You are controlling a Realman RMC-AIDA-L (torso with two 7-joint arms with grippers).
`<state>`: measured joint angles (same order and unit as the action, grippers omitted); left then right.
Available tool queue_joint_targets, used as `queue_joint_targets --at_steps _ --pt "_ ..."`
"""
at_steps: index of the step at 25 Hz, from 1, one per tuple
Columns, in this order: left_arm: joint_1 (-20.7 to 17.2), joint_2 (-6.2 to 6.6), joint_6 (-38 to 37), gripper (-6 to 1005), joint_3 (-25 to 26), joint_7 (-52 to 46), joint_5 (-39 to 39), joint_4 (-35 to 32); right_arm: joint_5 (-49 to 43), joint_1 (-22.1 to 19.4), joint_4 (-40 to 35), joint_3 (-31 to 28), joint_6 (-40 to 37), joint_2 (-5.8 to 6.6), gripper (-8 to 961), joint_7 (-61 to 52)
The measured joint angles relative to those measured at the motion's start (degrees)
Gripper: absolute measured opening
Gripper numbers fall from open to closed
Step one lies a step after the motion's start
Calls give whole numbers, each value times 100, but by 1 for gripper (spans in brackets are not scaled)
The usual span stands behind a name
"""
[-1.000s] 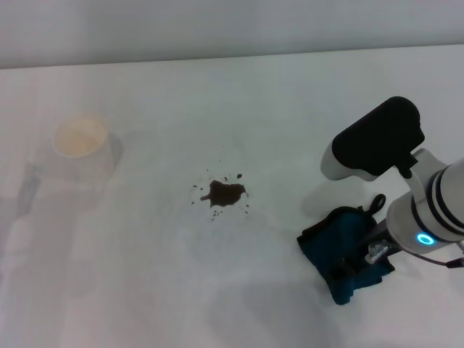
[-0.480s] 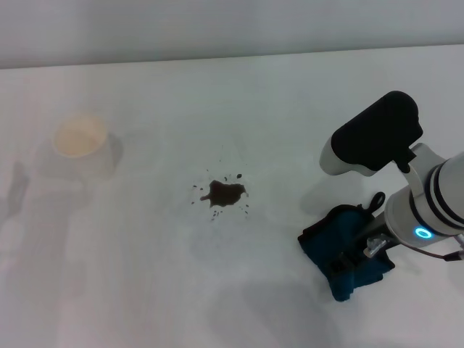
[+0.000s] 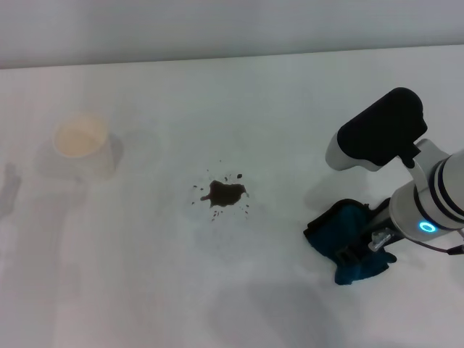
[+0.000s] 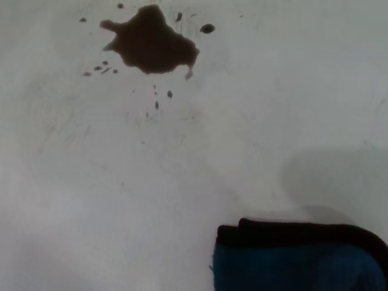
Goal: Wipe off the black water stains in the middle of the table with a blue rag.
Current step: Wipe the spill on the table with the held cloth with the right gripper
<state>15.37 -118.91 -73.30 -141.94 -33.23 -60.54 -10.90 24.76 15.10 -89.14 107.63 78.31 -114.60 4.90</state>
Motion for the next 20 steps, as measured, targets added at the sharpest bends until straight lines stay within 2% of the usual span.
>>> queue_joint_targets --at_steps 20 --pt "128 16 8 875 61 -8 -2 8 61 19 39 -327 127 -9 216 45"
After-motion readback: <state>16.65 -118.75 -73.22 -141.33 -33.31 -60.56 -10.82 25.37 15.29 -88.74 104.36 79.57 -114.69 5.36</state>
